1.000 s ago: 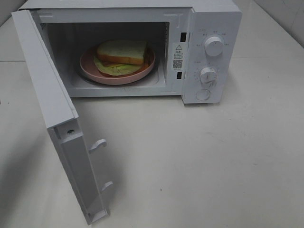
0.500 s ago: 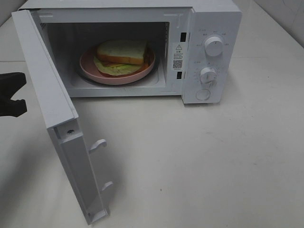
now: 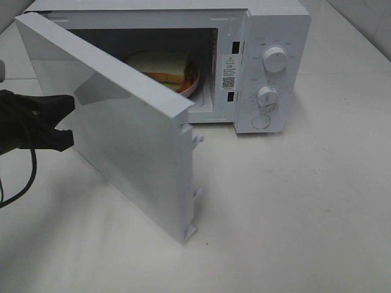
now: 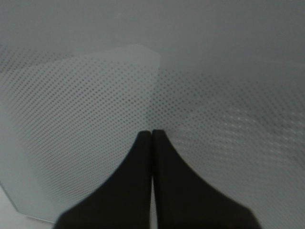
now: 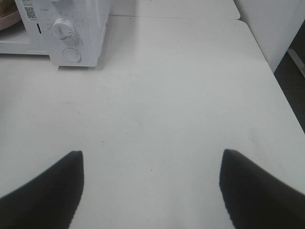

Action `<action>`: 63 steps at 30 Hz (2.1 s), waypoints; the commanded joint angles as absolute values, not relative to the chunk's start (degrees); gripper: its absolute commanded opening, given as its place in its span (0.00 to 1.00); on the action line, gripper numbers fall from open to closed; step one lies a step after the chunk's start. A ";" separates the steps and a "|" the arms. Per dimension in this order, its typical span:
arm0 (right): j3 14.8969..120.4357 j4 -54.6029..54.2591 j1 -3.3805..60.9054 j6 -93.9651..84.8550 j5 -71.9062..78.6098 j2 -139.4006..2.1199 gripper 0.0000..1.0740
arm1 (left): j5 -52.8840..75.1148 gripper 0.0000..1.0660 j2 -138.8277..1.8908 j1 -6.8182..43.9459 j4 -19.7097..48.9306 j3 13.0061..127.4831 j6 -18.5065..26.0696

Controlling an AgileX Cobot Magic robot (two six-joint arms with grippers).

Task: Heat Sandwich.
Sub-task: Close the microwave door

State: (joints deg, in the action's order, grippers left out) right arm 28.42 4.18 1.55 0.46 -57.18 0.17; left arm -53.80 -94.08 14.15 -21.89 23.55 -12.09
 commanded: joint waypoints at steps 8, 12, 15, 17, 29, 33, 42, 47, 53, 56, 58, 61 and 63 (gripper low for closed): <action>28.36 4.07 1.32 0.57 -57.01 1.83 0.70 | -51.97 0.00 -94.82 21.54 -12.78 28.59 -10.03; 28.36 4.07 1.32 0.57 -57.01 1.83 0.70 | -50.08 0.00 -95.05 23.72 -10.77 30.54 -8.71; 28.36 4.07 1.32 0.57 -57.01 1.83 0.70 | -49.50 0.00 -96.66 25.78 -9.40 33.46 -8.08; 28.36 4.07 1.32 0.57 -57.01 1.83 0.70 | -49.39 0.00 -97.63 26.59 -9.34 34.89 -8.14; 28.36 4.07 1.32 0.57 -57.01 1.83 0.70 | -48.41 0.00 -103.30 31.11 -5.67 42.74 -7.91; 28.36 4.07 1.32 0.57 -57.01 1.83 0.70 | -46.98 0.00 -104.74 32.49 -4.64 45.78 -7.91; 28.36 4.07 1.32 0.57 -57.01 1.83 0.70 | -46.52 0.00 -108.80 34.55 -4.01 51.39 -7.91; 28.36 4.07 1.32 0.57 -57.01 1.83 0.70 | -45.38 0.00 -110.01 35.07 -3.61 53.11 -7.96; 28.36 4.07 1.32 0.57 -57.01 1.83 0.70 | -43.09 0.00 -111.96 35.07 -3.55 56.78 -7.96; 28.36 4.07 1.32 0.57 -57.01 1.83 0.70 | -42.63 0.00 -113.27 35.07 -3.50 59.01 -7.96; 28.36 4.07 1.32 0.57 -57.01 1.83 0.70 | -42.63 0.00 -113.50 35.07 -3.32 59.42 -7.96; 28.36 4.07 1.32 0.57 -57.01 1.83 0.70 | -42.11 0.00 -114.65 35.07 -2.81 60.96 -7.91; 28.36 4.07 1.32 0.57 -57.01 1.83 0.70 | -40.39 0.00 -115.68 35.01 -1.95 62.68 -7.85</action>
State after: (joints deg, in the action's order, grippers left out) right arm 28.42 4.18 1.55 0.46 -57.18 0.17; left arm -41.42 -114.99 35.92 -6.76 60.73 -7.91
